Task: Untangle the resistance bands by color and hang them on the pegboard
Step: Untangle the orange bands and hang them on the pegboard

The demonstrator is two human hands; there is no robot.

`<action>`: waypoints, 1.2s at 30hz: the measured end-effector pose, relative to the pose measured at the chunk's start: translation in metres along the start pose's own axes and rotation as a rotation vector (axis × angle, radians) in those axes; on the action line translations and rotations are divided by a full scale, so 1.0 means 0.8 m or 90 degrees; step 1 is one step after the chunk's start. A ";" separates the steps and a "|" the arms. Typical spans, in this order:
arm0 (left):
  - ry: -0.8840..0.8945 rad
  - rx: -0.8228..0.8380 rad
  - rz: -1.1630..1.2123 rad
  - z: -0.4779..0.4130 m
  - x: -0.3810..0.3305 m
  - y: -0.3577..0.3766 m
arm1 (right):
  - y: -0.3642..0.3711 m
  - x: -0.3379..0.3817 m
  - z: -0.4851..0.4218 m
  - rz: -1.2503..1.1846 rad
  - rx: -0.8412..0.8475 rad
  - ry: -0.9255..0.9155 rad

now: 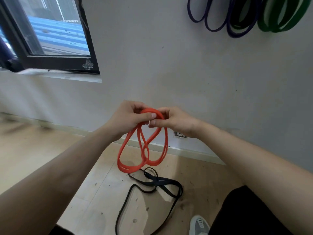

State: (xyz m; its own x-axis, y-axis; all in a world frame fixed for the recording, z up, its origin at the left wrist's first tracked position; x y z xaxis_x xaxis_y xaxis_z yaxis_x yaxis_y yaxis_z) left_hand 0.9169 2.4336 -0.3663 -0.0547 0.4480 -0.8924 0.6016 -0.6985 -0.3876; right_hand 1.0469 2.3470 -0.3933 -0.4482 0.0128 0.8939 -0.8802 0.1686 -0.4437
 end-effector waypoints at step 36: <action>-0.004 -0.186 0.282 0.004 -0.026 -0.034 | 0.049 0.012 0.001 -0.162 -0.100 0.039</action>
State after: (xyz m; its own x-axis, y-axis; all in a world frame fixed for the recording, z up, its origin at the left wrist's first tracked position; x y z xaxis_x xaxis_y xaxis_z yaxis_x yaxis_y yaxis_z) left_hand 0.8996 2.4416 -0.3380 0.2510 0.1422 -0.9575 0.7654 -0.6347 0.1064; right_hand 1.0074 2.3527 -0.4020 -0.2023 0.0102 0.9793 -0.9258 0.3239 -0.1947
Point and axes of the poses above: each hand's wrist, its own z-axis away from the middle knuckle, its own y-axis out of the palm, x = y × z, the point moved 6 cm from there along -z, towards the middle knuckle, and after that the axes turned 3 degrees about z, right-handed, at the moved point
